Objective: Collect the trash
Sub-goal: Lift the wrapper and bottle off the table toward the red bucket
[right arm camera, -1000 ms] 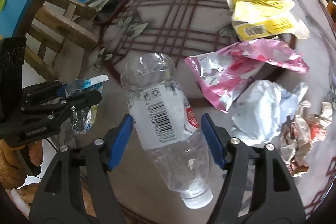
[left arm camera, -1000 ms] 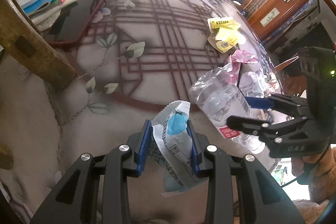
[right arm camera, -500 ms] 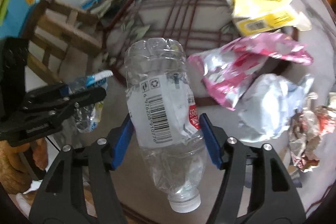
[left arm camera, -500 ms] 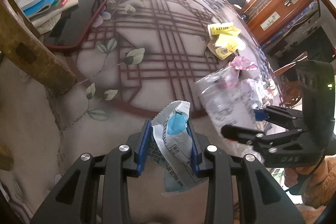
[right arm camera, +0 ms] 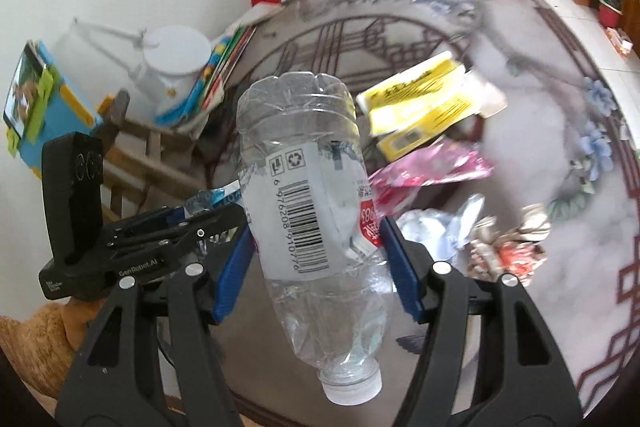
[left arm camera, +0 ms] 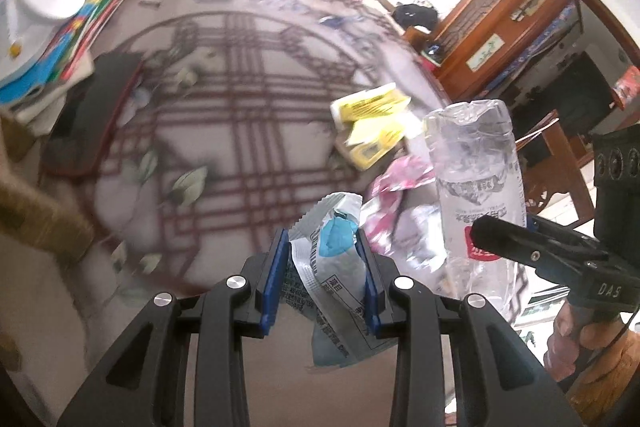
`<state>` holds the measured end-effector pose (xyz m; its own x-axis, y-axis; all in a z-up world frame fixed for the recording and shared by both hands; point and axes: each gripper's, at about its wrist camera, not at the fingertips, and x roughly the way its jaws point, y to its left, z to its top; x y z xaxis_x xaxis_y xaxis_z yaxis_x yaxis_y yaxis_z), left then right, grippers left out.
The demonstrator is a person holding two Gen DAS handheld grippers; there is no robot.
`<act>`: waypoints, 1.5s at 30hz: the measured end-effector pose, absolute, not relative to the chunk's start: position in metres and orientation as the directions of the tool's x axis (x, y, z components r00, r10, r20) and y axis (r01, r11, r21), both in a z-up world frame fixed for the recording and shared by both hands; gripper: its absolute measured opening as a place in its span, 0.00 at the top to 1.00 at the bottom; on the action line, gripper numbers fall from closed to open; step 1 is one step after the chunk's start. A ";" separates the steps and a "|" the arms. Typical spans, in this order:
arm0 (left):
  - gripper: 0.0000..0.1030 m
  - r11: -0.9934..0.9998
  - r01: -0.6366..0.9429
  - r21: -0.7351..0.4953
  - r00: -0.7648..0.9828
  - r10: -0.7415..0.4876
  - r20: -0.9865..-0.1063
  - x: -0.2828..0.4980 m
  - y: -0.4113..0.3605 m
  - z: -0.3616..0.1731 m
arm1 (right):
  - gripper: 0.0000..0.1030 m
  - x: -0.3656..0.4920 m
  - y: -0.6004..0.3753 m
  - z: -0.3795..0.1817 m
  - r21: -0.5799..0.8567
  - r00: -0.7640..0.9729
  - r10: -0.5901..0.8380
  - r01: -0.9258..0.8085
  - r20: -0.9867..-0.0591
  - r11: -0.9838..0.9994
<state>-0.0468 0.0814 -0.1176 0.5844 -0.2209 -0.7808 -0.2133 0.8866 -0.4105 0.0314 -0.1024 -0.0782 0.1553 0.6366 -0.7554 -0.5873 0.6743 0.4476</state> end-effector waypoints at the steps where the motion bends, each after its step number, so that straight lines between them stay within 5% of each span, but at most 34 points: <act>1: 0.70 0.888 -0.204 -0.412 0.590 -0.225 -0.776 -0.043 0.078 -0.114 | 0.40 0.034 -0.107 -0.077 0.451 0.166 0.639 -0.578 -0.751 0.681; 45: 0.70 0.901 -0.099 -0.422 0.602 -0.283 -0.746 0.037 0.002 -0.088 | 0.40 0.102 -0.256 -0.080 0.517 0.335 0.607 -0.324 -0.721 0.792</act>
